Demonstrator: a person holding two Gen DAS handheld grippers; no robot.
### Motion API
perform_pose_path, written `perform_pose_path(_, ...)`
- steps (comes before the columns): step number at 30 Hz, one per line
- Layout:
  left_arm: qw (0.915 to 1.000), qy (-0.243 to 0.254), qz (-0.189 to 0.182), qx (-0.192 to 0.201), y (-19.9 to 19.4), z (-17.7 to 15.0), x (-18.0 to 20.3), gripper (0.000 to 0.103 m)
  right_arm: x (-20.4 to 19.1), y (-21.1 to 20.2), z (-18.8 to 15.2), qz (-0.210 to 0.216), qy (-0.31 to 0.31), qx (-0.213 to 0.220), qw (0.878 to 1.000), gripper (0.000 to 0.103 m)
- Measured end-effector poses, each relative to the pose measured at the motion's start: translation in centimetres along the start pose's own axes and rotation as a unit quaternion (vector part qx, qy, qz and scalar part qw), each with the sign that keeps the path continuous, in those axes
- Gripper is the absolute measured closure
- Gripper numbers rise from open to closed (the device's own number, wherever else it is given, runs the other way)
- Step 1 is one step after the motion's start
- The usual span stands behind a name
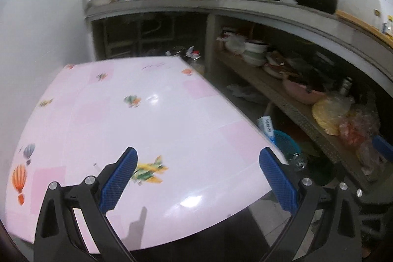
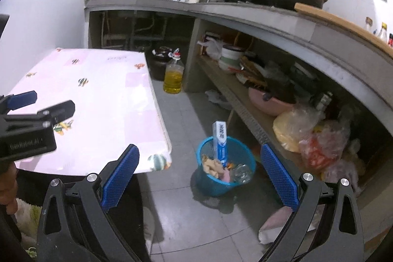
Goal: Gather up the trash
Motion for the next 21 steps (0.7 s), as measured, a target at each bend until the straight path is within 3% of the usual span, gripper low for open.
perform_pose_path(5, 0.9984, -0.002, 0.031, -0.048, 0.6, -1.7, -1.3, 0.006, -0.6, 1.3, -1.9, 0.036, 0.049, -0.044, 0.997, 0.008)
perform_pose_path(9, 0.9965, 0.006, 0.039, -0.073, 1.2, -3.0, -1.5, 0.006, -0.3, 1.6, -2.4, 0.033, 0.058, -0.059, 0.996, 0.008)
perform_pose_path(21, 0.9941, 0.045, 0.058, -0.081, 1.9, -3.5, -1.1, 0.006, 2.6, 1.4, -3.2, 0.014, 0.091, -0.076, 0.993, 0.008)
Point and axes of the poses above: each gripper's, at about its wrist camera, not at the fingertips, and y roughly the way its jaws point, x to its right, z to its top, the point moved 9 cm from there along y, roughly the way its jaws point, and after that the axes turned 8 degrees about z, right-handed, at the moved point
